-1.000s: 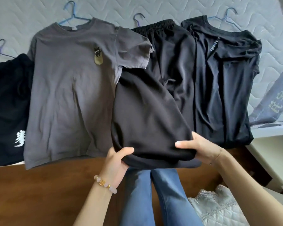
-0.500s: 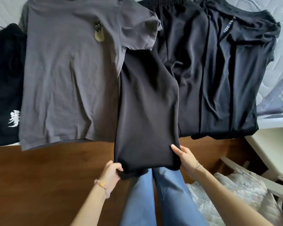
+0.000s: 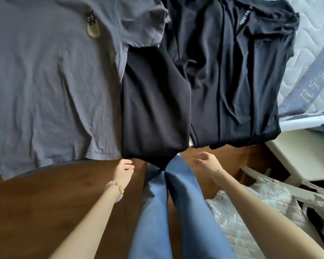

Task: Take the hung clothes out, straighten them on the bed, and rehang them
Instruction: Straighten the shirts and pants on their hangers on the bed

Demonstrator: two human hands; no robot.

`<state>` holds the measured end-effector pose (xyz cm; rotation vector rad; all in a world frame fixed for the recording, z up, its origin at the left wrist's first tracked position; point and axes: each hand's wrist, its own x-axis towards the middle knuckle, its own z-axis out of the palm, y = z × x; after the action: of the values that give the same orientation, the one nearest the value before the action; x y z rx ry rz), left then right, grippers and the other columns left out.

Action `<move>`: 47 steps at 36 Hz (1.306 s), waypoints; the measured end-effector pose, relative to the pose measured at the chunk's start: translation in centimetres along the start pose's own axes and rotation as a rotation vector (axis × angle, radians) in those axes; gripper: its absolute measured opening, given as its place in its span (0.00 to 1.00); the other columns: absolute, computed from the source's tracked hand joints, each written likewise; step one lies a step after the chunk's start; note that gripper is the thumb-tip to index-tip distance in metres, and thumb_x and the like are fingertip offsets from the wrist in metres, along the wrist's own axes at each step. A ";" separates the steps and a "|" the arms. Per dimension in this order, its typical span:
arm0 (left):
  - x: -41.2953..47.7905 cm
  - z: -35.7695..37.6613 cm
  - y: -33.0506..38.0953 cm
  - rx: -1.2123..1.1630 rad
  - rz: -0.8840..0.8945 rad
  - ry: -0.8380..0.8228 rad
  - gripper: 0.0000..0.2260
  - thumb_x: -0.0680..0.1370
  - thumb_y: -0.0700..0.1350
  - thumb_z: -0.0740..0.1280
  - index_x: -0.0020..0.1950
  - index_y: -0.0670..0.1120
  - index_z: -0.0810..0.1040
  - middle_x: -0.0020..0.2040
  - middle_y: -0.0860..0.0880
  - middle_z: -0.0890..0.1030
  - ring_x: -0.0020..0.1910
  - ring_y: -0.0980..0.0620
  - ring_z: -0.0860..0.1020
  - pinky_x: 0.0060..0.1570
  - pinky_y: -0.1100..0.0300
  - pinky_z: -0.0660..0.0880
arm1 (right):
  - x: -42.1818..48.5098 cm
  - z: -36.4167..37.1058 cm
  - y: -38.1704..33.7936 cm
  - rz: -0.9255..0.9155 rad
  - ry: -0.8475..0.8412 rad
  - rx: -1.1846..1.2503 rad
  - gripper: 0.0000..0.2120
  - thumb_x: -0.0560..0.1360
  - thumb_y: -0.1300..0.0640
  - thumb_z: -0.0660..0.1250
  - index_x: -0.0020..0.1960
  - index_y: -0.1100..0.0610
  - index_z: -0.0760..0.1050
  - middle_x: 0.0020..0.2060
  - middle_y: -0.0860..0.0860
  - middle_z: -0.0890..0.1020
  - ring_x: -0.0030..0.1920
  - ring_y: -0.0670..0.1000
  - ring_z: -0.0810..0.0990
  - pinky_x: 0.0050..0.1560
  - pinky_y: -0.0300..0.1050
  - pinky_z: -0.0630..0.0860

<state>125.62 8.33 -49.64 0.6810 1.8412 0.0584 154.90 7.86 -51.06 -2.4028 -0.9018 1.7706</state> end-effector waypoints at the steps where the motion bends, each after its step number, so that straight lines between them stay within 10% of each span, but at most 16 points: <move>1: 0.0 0.7 0.8 -0.002 0.025 -0.028 0.11 0.74 0.31 0.61 0.54 0.40 0.75 0.47 0.44 0.80 0.45 0.47 0.76 0.38 0.61 0.71 | 0.1 -0.8 -0.1 -0.004 0.031 0.026 0.10 0.74 0.66 0.66 0.54 0.59 0.79 0.47 0.55 0.82 0.49 0.55 0.81 0.47 0.44 0.75; 13: -1.3 13.2 11.8 0.082 0.180 -0.277 0.17 0.76 0.37 0.62 0.64 0.43 0.74 0.61 0.47 0.78 0.63 0.48 0.74 0.63 0.59 0.70 | 3.0 -8.6 -0.3 -0.005 0.220 0.206 0.17 0.77 0.65 0.62 0.65 0.61 0.74 0.54 0.57 0.83 0.46 0.51 0.78 0.38 0.36 0.72; 17: -1.6 16.1 13.8 0.099 0.149 -0.227 0.09 0.76 0.37 0.61 0.48 0.50 0.75 0.55 0.47 0.77 0.55 0.48 0.72 0.53 0.64 0.67 | 4.4 -10.0 0.4 0.008 0.254 0.227 0.16 0.76 0.64 0.63 0.63 0.59 0.76 0.55 0.57 0.83 0.46 0.51 0.77 0.50 0.42 0.72; 21: -1.1 17.9 14.8 0.075 0.060 -0.146 0.11 0.76 0.38 0.63 0.58 0.39 0.73 0.57 0.43 0.76 0.59 0.42 0.74 0.59 0.55 0.71 | 5.4 -11.3 1.1 0.021 0.245 0.208 0.15 0.74 0.64 0.63 0.60 0.57 0.77 0.46 0.52 0.81 0.47 0.52 0.78 0.49 0.40 0.70; 24: -0.3 18.8 15.1 0.041 0.015 -0.087 0.02 0.74 0.38 0.64 0.41 0.41 0.73 0.45 0.39 0.78 0.52 0.36 0.78 0.51 0.50 0.76 | 5.9 -12.1 1.3 0.010 0.251 0.188 0.14 0.74 0.64 0.62 0.58 0.56 0.78 0.45 0.51 0.81 0.48 0.53 0.78 0.48 0.39 0.68; 31: -2.5 20.6 16.4 0.087 0.143 0.217 0.09 0.74 0.38 0.64 0.54 0.42 0.73 0.54 0.45 0.78 0.48 0.47 0.76 0.40 0.63 0.69 | 6.9 -19.2 2.8 0.009 0.464 0.175 0.15 0.75 0.60 0.63 0.61 0.56 0.76 0.54 0.54 0.83 0.56 0.56 0.79 0.59 0.47 0.72; 35: -2.6 23.0 17.9 0.046 0.176 0.066 0.13 0.73 0.38 0.65 0.57 0.43 0.74 0.53 0.48 0.78 0.52 0.49 0.77 0.56 0.63 0.69 | 7.8 -23.9 4.9 0.027 0.515 0.177 0.18 0.75 0.61 0.65 0.64 0.60 0.74 0.60 0.57 0.80 0.60 0.58 0.78 0.61 0.47 0.71; 39: -1.6 25.3 19.7 0.000 0.102 -0.065 0.19 0.74 0.40 0.66 0.65 0.43 0.70 0.63 0.47 0.73 0.62 0.48 0.73 0.56 0.63 0.67 | 8.9 -27.0 6.9 0.011 0.493 0.114 0.21 0.72 0.61 0.68 0.65 0.61 0.73 0.60 0.59 0.79 0.60 0.60 0.78 0.64 0.52 0.73; 47: 0.4 26.6 22.1 0.053 0.065 -0.138 0.20 0.75 0.38 0.66 0.65 0.39 0.67 0.53 0.47 0.75 0.54 0.49 0.73 0.59 0.57 0.69 | 10.0 -26.4 5.4 -0.002 0.363 0.147 0.18 0.75 0.57 0.68 0.62 0.60 0.72 0.54 0.56 0.81 0.54 0.57 0.80 0.58 0.51 0.74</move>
<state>158.26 19.41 -52.26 0.7639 1.6929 0.0048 182.36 16.15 -52.22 -2.5037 -0.7032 1.2833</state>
